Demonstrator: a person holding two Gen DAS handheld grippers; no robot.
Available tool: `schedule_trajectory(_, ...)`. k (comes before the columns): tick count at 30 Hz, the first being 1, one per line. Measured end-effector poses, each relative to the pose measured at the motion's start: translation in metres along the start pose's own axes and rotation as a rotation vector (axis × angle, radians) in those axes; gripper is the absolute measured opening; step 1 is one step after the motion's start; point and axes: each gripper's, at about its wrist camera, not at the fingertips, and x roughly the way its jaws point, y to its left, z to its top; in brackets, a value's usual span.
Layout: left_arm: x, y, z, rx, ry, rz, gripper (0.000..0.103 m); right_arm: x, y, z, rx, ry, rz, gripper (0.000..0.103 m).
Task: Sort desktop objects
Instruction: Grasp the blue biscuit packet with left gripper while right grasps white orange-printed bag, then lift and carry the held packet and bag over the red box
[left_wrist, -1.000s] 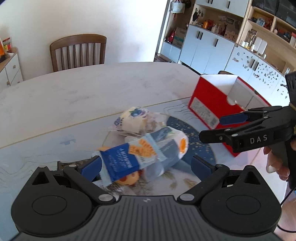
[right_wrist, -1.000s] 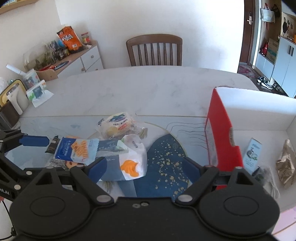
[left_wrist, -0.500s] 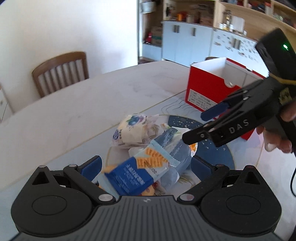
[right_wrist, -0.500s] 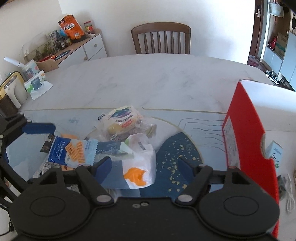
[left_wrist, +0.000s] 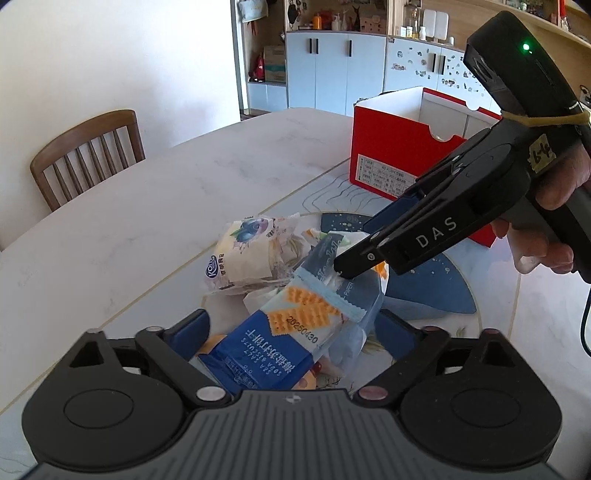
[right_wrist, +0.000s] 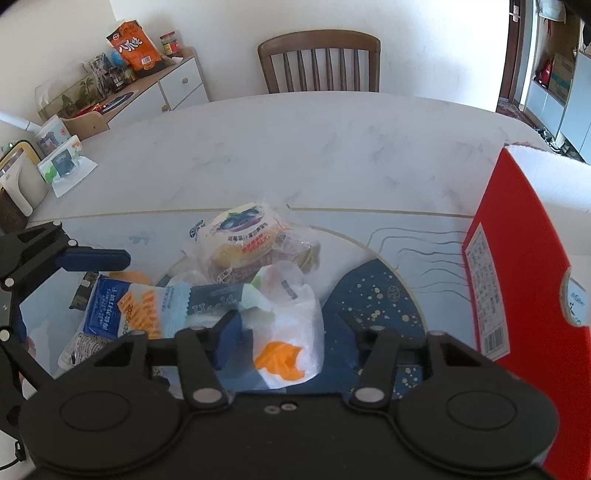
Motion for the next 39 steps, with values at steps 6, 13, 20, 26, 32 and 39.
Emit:
schedule_trajectory(6, -0.002, 0.002, -0.003, -0.004, -0.019, 0.015, 0.065, 0.002, 0.002, -0.002, 0.002, 0.004, 0.003, 0.038)
schedule_trajectory(13, -0.005, 0.008, -0.004, -0.045, -0.032, 0.043, 0.045, -0.003, -0.003, -0.003, 0.038, -0.009, -0.022, 0.025)
schedule_trajectory(20, -0.005, 0.016, -0.003, -0.114, -0.027, 0.046, 0.036, -0.013, -0.012, -0.008, 0.085, -0.024, -0.061, 0.021)
schedule_trajectory(26, -0.009, 0.017, -0.002, -0.152, -0.021, 0.044, 0.036, -0.022, -0.017, -0.012, 0.107, -0.019, -0.077, 0.019)
schedule_trajectory(32, -0.016, 0.019, -0.001, -0.202, -0.026, 0.043, 0.036, -0.034, -0.019, -0.015, 0.136, -0.020, -0.057, 0.019)
schedule_trajectory(39, -0.028, 0.013, 0.004, -0.231, -0.036, 0.048, 0.036, -0.052, -0.019, -0.017, 0.137, -0.037, -0.042, 0.019)
